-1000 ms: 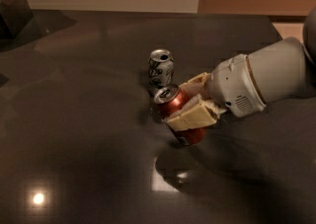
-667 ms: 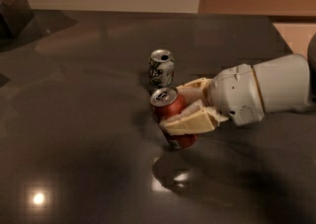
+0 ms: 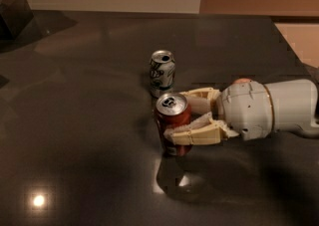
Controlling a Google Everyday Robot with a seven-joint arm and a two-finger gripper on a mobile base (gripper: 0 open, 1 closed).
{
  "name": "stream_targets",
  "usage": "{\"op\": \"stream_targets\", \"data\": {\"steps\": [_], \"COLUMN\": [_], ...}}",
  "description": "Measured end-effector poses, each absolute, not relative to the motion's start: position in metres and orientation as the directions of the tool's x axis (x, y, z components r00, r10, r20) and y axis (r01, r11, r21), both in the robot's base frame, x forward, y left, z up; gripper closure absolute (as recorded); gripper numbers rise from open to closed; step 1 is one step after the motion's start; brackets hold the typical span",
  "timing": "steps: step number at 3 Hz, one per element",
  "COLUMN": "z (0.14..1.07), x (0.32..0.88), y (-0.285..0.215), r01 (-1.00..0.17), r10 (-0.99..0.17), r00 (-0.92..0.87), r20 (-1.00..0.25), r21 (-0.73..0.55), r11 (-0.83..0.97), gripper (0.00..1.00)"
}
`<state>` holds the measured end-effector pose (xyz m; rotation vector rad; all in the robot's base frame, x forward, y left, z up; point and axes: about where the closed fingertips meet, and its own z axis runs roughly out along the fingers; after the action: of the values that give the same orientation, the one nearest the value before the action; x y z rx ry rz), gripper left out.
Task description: Place coke can upright
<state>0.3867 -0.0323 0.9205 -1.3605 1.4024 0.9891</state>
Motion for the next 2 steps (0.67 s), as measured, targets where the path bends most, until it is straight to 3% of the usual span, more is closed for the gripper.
{"op": "stream_targets", "data": {"steps": [2], "z": [0.9071], "x": [0.3749], "y": [-0.045], "r01": [-0.998], "r10": [-0.168], "r00": [0.02], "r20": [-0.986], "r21": [-0.029], "r11": [0.049], "gripper": [1.0]}}
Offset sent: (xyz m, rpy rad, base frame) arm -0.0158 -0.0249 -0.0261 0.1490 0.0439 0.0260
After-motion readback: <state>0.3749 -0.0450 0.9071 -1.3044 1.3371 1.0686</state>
